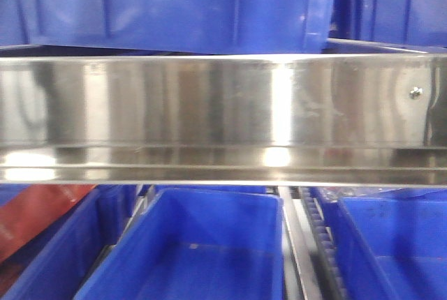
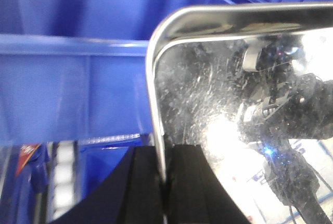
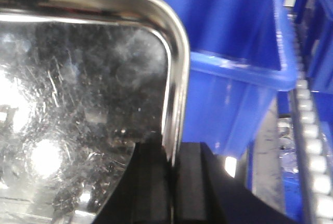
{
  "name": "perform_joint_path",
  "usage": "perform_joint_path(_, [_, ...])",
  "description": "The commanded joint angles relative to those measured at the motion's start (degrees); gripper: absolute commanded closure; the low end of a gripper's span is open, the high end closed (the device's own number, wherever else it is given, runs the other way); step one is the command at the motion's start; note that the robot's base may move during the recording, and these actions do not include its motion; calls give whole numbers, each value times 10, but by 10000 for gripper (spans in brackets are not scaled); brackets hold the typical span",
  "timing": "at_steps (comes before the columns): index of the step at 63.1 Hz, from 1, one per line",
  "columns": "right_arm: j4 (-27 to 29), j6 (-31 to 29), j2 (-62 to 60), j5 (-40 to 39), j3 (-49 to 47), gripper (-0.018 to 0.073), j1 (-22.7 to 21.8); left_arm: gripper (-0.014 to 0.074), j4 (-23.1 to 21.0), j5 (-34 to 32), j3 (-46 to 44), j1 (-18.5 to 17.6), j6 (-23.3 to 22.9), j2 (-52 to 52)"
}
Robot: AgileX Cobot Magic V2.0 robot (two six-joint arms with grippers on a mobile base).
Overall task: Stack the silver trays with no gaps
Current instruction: 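Hold the tray in both grippers while the base backs away and turns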
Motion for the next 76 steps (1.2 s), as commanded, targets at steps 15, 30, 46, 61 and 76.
perform_joint_path(15, [-12,-6,-4,-41,-2,638,1,613,-13,-30,-2,-10,7,-8])
perform_joint_path(30, [-12,-6,-4,-41,-2,638,1,613,-13,-30,-2,-10,7,-8])
perform_joint_path(46, [-12,-6,-4,-41,-2,638,1,613,-13,-30,-2,-10,7,-8])
perform_joint_path(61, [-12,-6,-4,-41,-2,638,1,613,-13,-30,-2,-10,7,-8])
perform_joint_path(76, [-12,-6,-4,-41,-2,638,1,613,-13,-30,-2,-10,7,-8])
